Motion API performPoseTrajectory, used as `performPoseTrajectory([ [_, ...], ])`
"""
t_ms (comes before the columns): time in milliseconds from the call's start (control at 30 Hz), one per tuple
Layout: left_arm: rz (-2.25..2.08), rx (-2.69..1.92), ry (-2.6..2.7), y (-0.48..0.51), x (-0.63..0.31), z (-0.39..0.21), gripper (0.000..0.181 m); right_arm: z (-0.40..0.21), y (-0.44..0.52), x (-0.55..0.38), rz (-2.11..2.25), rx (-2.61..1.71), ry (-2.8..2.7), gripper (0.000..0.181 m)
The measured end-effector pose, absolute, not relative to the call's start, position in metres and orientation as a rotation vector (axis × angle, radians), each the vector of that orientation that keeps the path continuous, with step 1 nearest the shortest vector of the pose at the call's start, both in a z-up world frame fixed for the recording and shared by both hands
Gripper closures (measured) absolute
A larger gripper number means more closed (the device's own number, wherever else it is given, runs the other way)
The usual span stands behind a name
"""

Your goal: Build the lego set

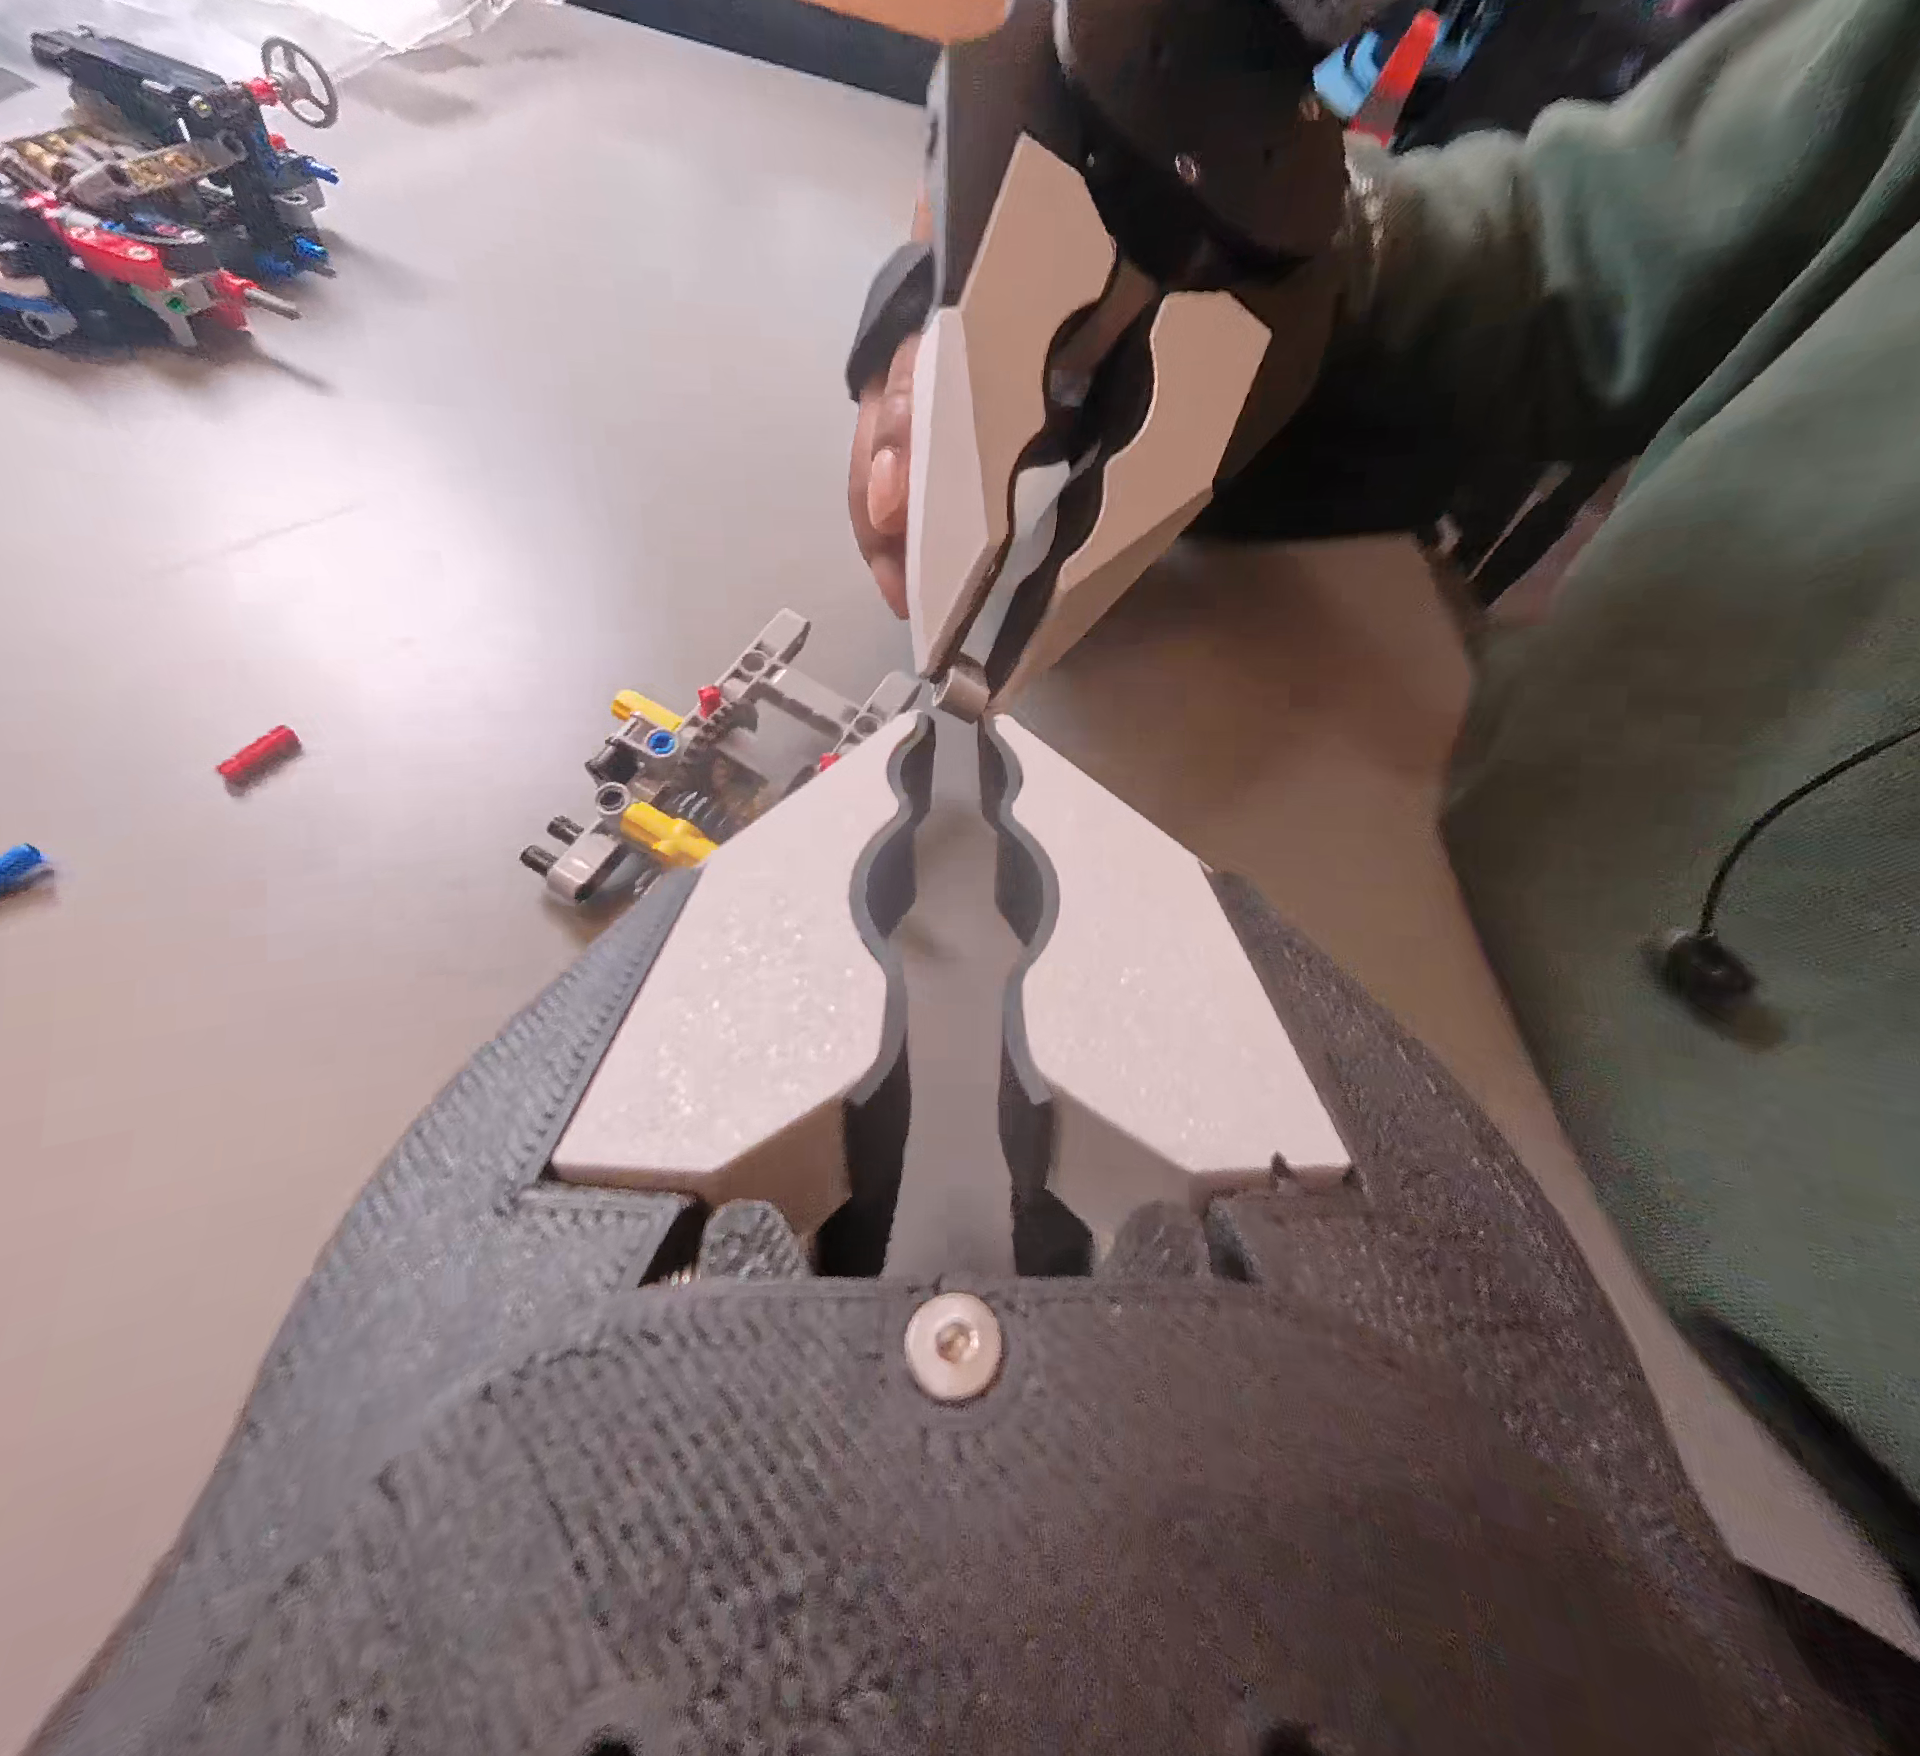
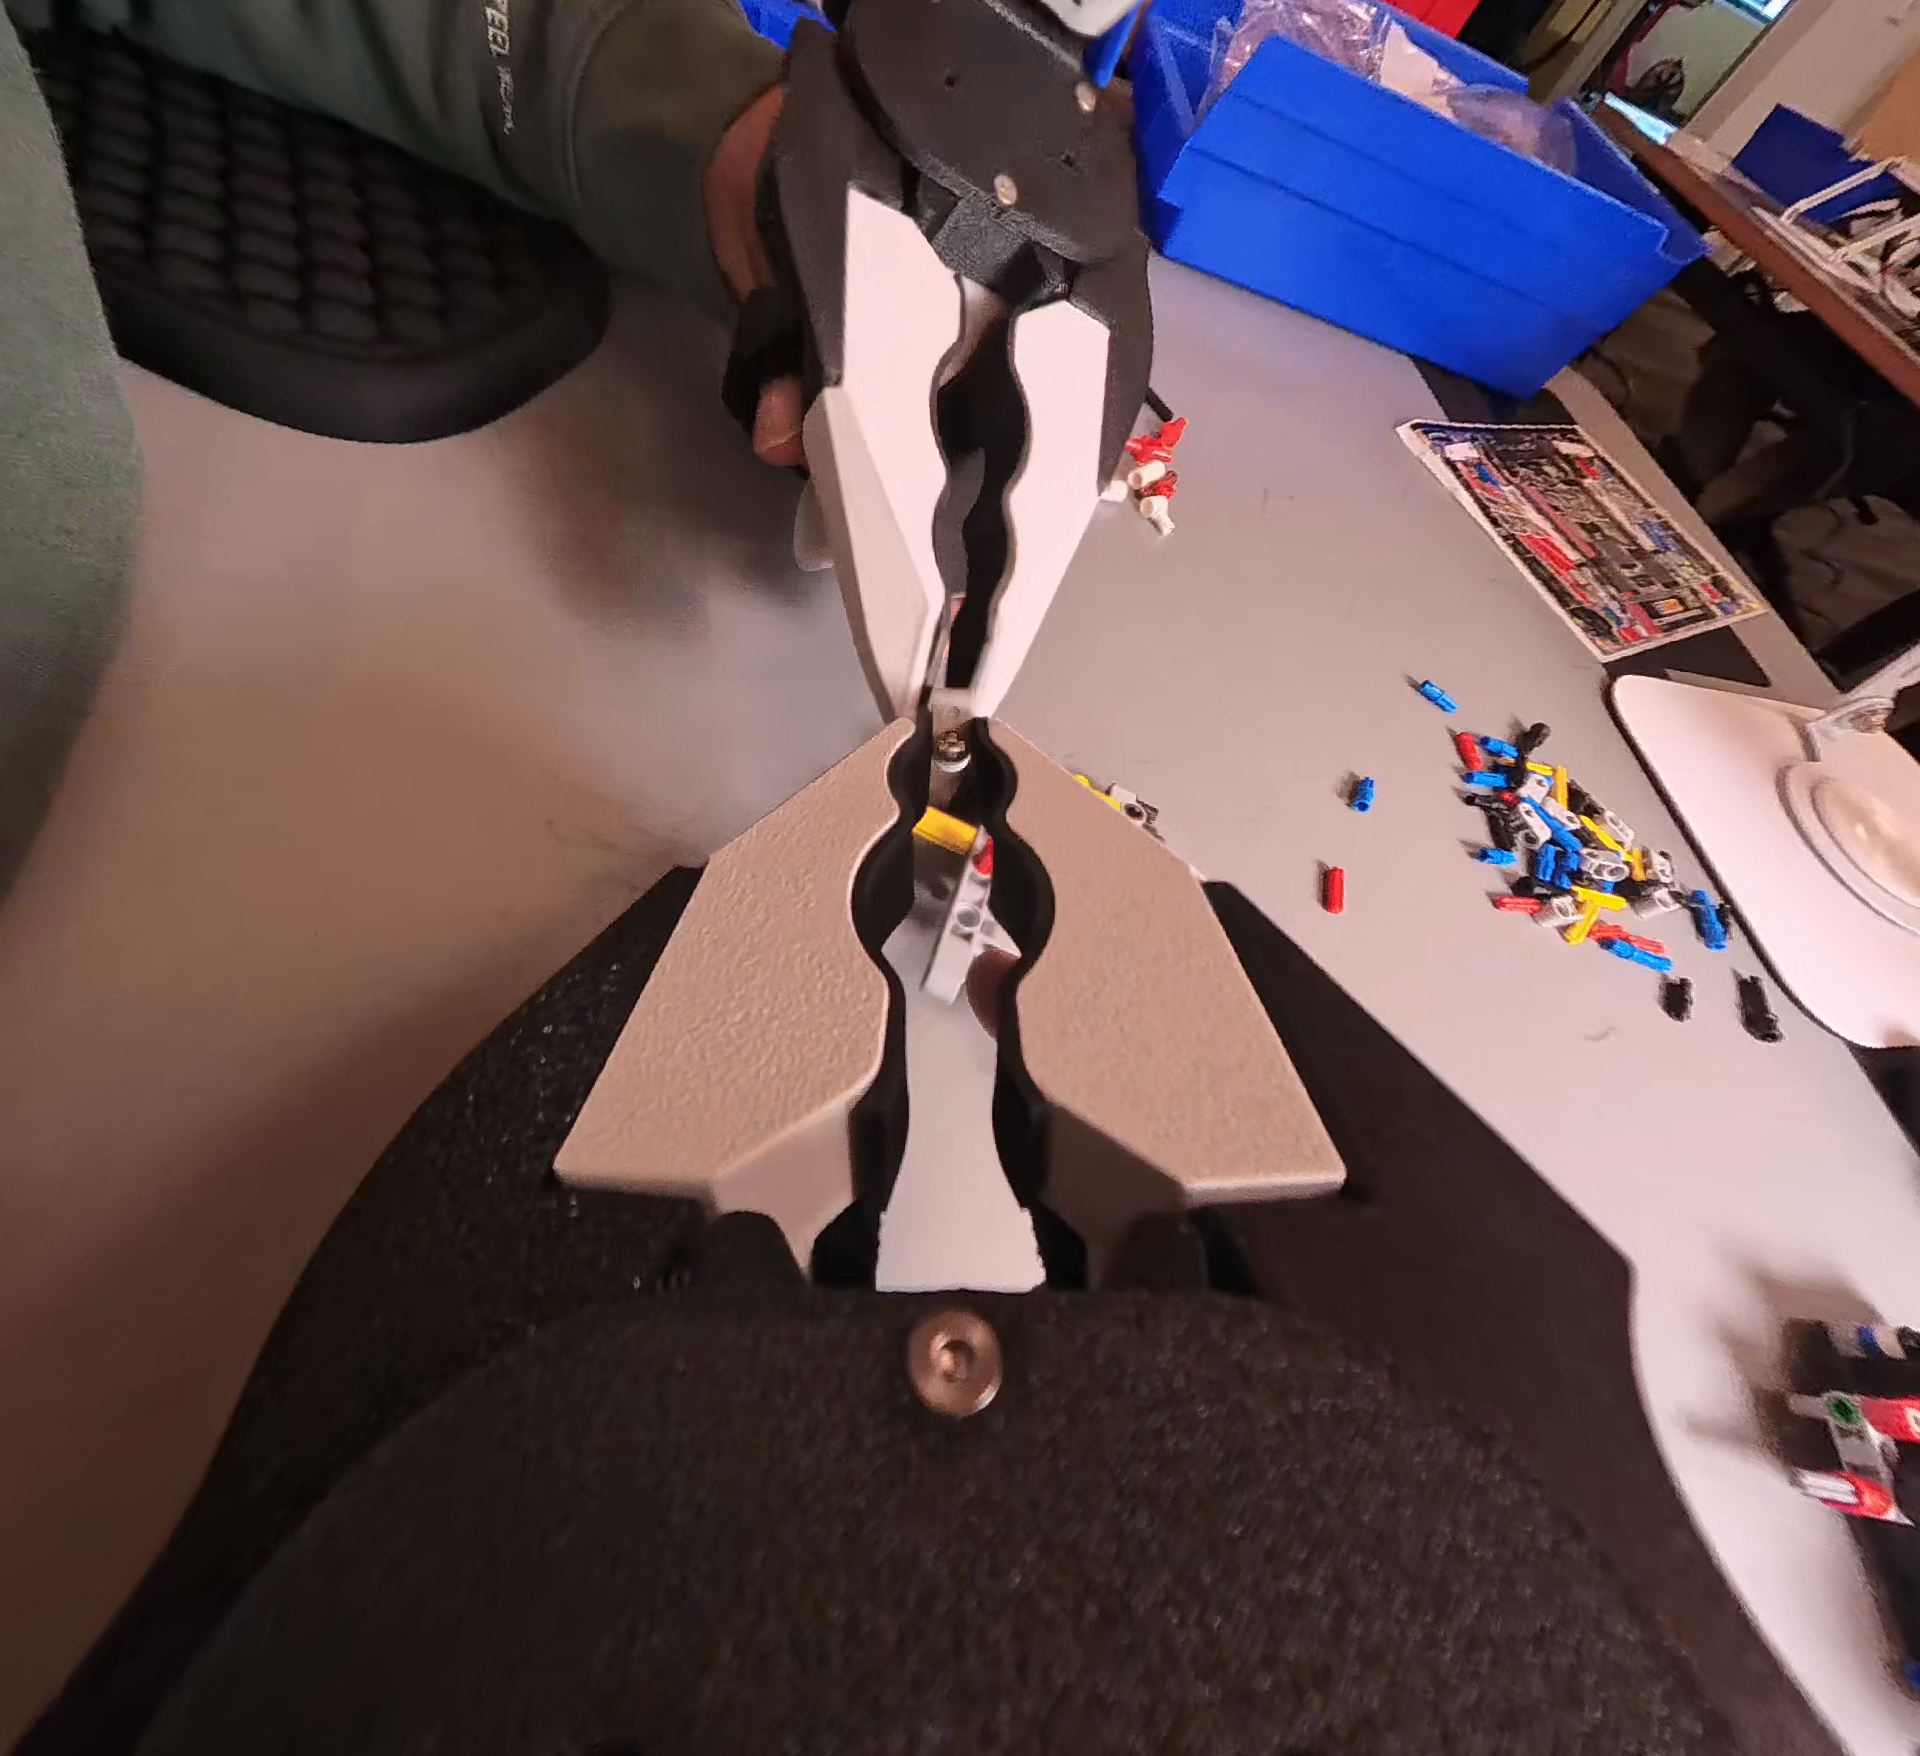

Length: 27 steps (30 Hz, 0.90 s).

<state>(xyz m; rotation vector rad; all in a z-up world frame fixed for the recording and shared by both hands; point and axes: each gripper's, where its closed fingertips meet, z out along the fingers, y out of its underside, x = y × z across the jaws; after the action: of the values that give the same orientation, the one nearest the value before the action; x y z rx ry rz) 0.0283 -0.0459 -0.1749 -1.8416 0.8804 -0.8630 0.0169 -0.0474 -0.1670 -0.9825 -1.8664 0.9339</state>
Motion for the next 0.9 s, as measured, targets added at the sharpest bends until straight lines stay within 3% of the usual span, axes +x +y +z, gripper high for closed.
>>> performPoseTrajectory([
  [100,-0.773,-1.823,0.923,-0.045,0.029,-0.177,0.178,-0.169,-0.047,0.017,0.941,-0.997,-1.877,0.175],
  [200,-0.741,-1.81,0.927,-0.043,0.026,-0.175,0.166,-0.171,-0.049,0.018,0.968,-1.017,-1.887,0.175],
  [767,-0.683,-1.759,0.984,-0.045,0.027,-0.176,0.176,-0.176,-0.047,0.018,1.024,-1.102,-1.897,0.175],
  [900,-0.674,-1.779,0.941,-0.039,0.016,-0.177,0.176,-0.176,-0.032,0.021,0.959,-1.137,-1.89,0.161],
])
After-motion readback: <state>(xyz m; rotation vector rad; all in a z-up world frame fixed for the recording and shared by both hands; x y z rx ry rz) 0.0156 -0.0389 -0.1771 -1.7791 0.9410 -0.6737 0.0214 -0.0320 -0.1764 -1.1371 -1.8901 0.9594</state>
